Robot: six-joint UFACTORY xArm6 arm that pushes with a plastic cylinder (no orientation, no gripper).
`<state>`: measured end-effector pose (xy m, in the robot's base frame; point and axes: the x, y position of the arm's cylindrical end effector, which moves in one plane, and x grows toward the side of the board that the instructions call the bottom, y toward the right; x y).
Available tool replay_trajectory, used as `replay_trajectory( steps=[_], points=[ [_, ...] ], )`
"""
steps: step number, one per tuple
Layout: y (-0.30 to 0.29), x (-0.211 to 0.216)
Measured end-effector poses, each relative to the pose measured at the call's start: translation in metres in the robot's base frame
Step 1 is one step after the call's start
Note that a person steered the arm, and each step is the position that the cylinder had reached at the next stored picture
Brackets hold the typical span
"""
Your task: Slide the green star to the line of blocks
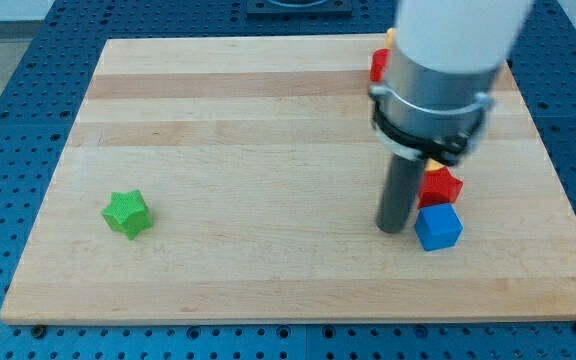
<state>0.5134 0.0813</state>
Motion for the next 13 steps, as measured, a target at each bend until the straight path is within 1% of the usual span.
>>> replay_trajectory(
  steps=[1,2,3,4,5,7,8,9,10,11,13],
  points=[
    [-0.063,-0.046],
    [-0.147,-0.067],
    [-0.234,-0.067],
    [-0.249,-0.067],
    [-0.291,-0.059],
    [-0.300,-0.048],
    [-0.299,-0.016],
    [-0.299,-0.013],
    [-0.297,0.002],
    [-0.284,0.032],
    [-0.277,0.036]
  ],
)
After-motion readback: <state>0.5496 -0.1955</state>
